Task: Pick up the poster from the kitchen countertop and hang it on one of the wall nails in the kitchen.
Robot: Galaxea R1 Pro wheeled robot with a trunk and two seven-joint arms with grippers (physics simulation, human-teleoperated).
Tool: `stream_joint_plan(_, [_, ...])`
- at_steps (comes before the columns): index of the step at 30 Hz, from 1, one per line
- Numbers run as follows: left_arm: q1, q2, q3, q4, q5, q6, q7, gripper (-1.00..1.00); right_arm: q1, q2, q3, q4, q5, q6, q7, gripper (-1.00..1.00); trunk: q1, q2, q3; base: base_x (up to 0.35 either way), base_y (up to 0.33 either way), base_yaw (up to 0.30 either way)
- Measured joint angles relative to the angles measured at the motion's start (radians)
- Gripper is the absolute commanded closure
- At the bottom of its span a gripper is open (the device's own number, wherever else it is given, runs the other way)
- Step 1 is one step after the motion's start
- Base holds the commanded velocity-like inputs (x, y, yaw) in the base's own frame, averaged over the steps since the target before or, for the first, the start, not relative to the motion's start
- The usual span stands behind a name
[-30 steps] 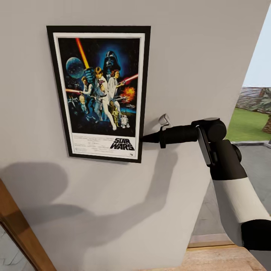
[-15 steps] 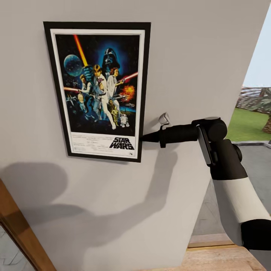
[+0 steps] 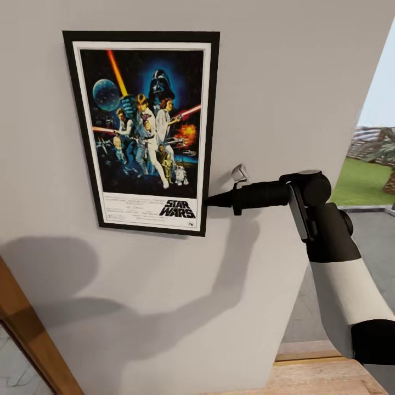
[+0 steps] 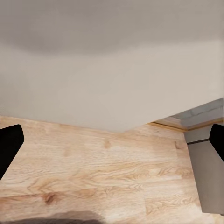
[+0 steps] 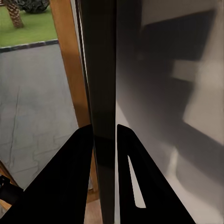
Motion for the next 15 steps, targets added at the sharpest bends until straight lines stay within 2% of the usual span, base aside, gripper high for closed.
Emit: stream_joint_plan(15, [0.0,0.0,0.0,0.0,0.0,0.0,0.0,-1.0,0.0,-0.001,0.0,0.0,0.0,0.0,0.0,1.0,0.0,0.0,0.0,0.0,0.037,0.0])
